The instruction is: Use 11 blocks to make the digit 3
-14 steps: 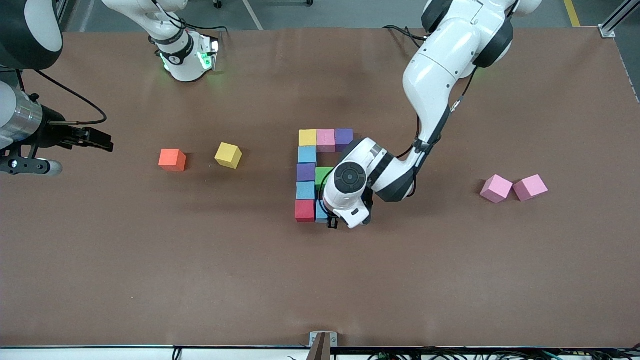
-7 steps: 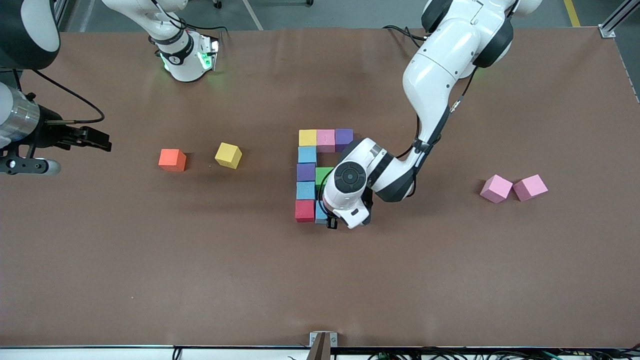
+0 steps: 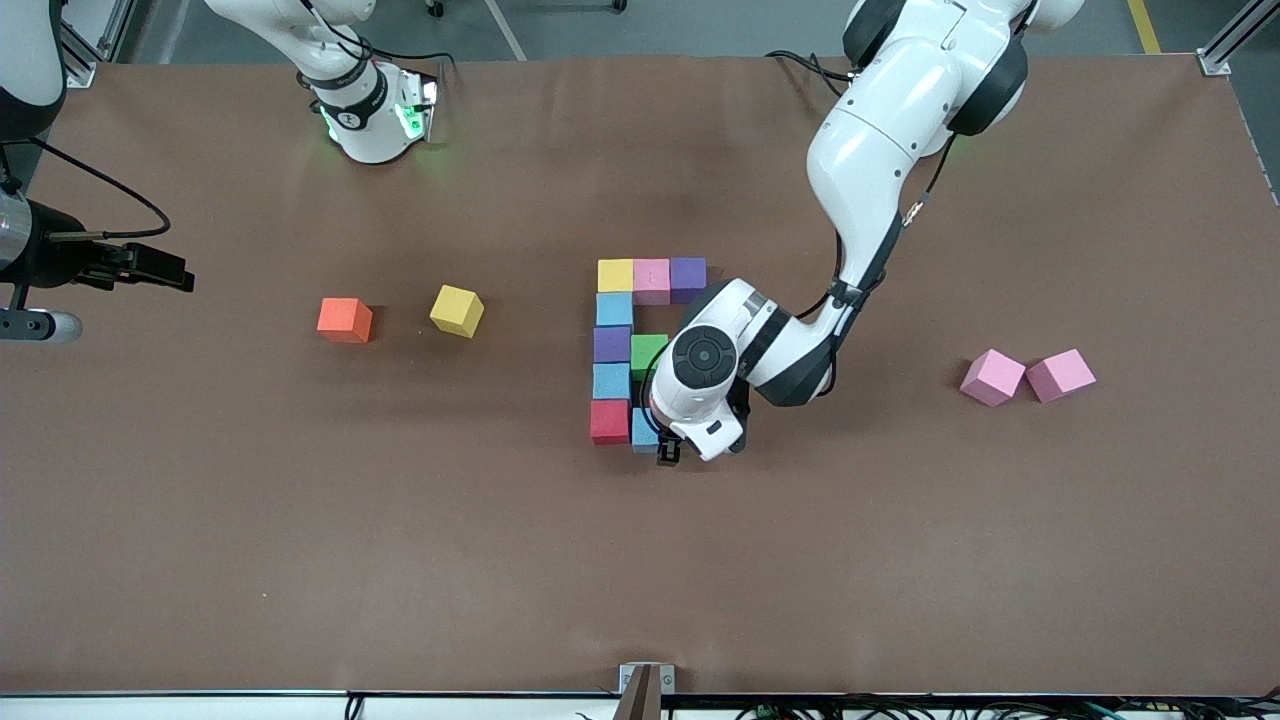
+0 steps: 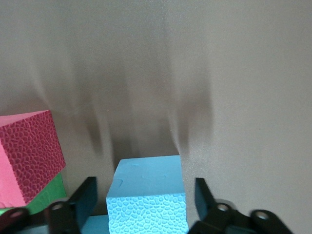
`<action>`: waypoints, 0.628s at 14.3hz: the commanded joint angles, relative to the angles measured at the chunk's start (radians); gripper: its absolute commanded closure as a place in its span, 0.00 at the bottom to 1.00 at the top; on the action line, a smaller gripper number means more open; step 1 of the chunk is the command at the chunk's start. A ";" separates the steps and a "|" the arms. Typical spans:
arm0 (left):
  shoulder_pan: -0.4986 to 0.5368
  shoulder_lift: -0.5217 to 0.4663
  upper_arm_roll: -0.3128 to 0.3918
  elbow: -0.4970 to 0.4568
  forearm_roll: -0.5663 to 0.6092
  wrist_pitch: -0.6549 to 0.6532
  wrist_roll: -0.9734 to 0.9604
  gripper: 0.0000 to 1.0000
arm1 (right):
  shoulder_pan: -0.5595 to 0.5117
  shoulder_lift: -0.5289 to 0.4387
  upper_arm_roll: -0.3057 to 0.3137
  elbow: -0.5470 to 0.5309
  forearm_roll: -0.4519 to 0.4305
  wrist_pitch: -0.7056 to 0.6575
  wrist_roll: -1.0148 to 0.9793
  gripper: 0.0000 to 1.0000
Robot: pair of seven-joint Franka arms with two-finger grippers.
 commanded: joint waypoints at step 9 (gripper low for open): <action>-0.002 -0.164 0.010 0.021 -0.005 -0.181 0.089 0.00 | 0.071 -0.008 0.012 0.072 -0.096 -0.036 -0.007 0.00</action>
